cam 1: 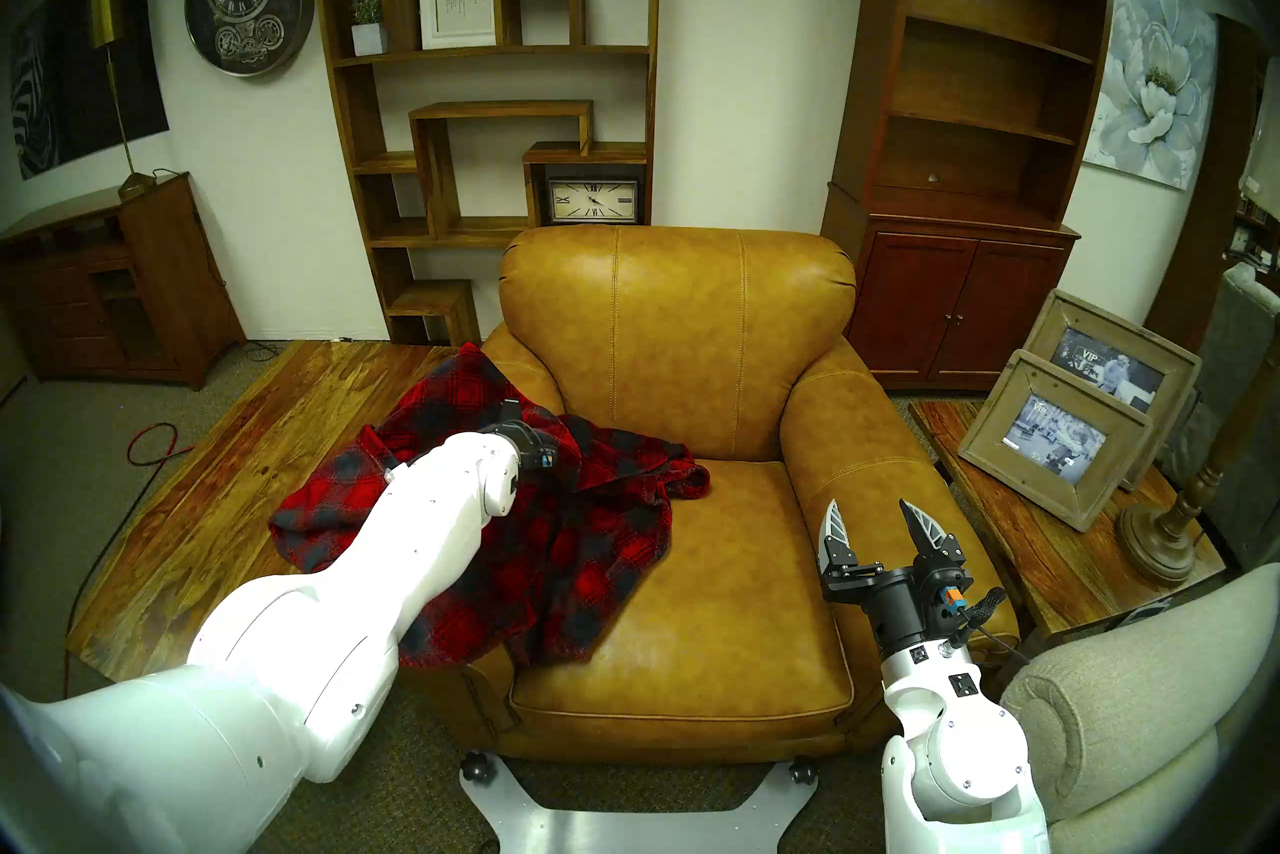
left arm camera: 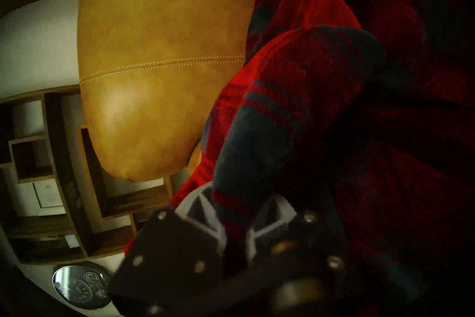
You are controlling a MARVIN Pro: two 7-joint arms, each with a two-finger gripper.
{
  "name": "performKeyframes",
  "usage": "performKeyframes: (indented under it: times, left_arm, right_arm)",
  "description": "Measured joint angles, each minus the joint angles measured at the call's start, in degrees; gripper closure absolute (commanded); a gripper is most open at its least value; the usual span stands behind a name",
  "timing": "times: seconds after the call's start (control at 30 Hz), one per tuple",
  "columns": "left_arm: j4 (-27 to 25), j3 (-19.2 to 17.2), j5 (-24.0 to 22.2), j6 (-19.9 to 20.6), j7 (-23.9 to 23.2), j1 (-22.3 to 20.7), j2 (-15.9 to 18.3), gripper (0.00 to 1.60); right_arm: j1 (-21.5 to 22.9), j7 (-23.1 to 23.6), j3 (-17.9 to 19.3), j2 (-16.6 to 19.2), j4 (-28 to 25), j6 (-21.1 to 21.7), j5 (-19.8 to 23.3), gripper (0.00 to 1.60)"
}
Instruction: Move the blanket from sofa and drape it over the sofa arm
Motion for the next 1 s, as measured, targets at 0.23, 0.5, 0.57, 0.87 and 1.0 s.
performKeyframes:
  times: [0.23,0.5,0.57,0.87,1.0]
  left_arm:
    - [2.95,-1.71,-0.01,-0.32,4.03,-1.21,2.47,1.60]
    - [5.27,-3.37,-0.35,0.52,6.80,-2.03,4.08,1.60]
    - [5.48,-3.58,-0.45,0.51,7.28,-2.16,4.26,1.60]
    - [5.62,-4.20,-1.03,0.53,8.38,-2.13,4.33,1.07]
    - [4.44,-5.90,-3.21,-1.09,7.85,-1.61,4.29,0.04]
  right_arm:
    - [-0.03,0.00,0.00,0.00,-0.13,0.00,0.00,0.00]
    - [-0.07,-0.01,0.00,0.00,-0.23,0.01,0.00,0.00]
    - [-0.08,-0.01,0.00,0.00,-0.28,0.01,0.00,0.00]
    - [-0.13,-0.01,-0.01,0.00,-0.41,0.02,-0.02,0.00]
    - [-0.13,-0.01,-0.01,0.00,-0.42,0.02,-0.02,0.00]
